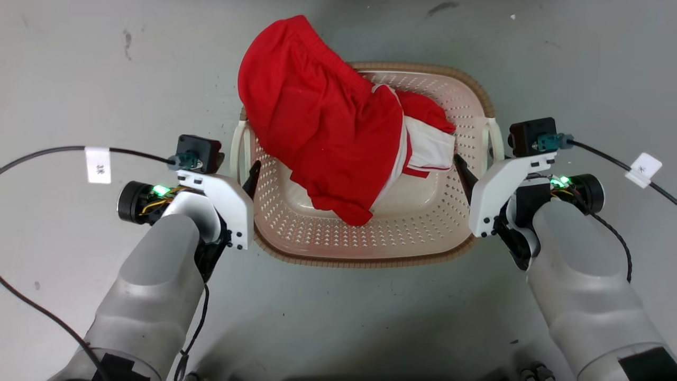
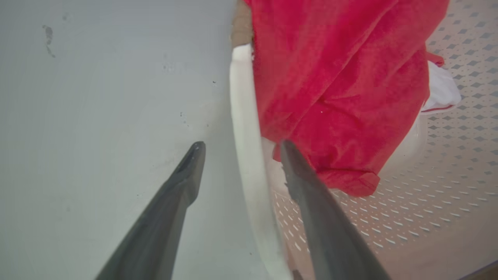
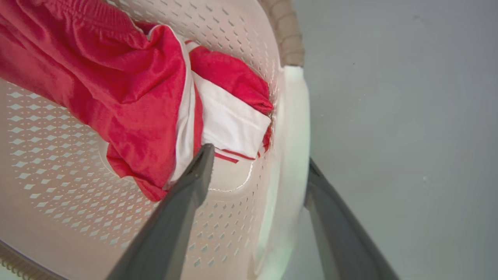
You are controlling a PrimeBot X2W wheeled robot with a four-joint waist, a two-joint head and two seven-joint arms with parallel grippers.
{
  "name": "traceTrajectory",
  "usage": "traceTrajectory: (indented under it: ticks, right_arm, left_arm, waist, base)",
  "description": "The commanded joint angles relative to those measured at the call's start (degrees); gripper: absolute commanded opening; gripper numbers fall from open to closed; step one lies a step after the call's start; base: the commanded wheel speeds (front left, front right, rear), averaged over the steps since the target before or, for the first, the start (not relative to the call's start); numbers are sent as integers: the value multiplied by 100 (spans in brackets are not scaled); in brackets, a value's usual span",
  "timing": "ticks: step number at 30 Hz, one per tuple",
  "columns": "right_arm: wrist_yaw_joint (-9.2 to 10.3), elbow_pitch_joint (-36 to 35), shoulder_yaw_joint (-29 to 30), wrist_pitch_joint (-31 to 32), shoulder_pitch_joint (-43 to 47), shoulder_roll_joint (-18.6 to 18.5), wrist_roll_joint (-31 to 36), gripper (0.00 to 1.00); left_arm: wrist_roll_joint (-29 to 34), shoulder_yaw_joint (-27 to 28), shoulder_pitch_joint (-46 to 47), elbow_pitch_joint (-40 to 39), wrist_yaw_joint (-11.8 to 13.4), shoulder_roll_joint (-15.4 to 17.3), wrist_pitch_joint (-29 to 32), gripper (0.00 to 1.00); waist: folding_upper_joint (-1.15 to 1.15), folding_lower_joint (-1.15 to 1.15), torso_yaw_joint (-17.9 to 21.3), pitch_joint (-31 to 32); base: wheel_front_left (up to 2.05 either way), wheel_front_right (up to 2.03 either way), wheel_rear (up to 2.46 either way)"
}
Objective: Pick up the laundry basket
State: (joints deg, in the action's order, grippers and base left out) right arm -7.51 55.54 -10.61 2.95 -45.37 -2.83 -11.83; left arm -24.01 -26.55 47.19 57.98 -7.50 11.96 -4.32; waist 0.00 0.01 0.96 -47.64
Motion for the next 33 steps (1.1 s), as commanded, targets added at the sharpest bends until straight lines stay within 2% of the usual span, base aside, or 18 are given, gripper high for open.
traceTrajectory:
  ticks: [1, 9, 19, 20, 21, 33]
  right_arm:
    - [4, 107, -46, 52, -119, -9, -50, 100]
    - [4, 924, -166, 192, -713, -8, 96, 100]
    - [4, 1399, -324, 117, -1052, -8, -129, 100]
    - [4, 1421, -352, 109, -1066, -8, -148, 38]
    - [3, 1434, -396, 90, -1077, -8, -167, 0]
    - [2, 1671, -562, 8, -1070, -29, -264, 0]
  left_arm:
    - [-83, -74, 94, 33, 10, 49, 40, 100]
    - [-755, -867, 450, 77, 10, 212, 343, 100]
    - [-1373, -1571, 738, 157, 10, 334, 383, 100]
    - [-1437, -1631, 746, 158, 10, 329, 403, 40]
    - [-1509, -1681, 758, 156, 10, 329, 408, 0]
    - [-2225, -2297, 651, 101, 11, 475, 481, 0]
  waist:
    - [0, -1, -41, -53]
    - [0, -1, -94, -264]
    - [0, -1, -146, -433]
    - [0, -1, -147, -439]
    - [0, -1, -149, -443]
    - [0, -1, -150, -130]
  base:
    - [0, 0, 0]
    - [0, 0, 0]
    - [0, 0, 0]
    - [0, 0, 0]
    - [0, 0, 0]
    - [0, 0, 0]
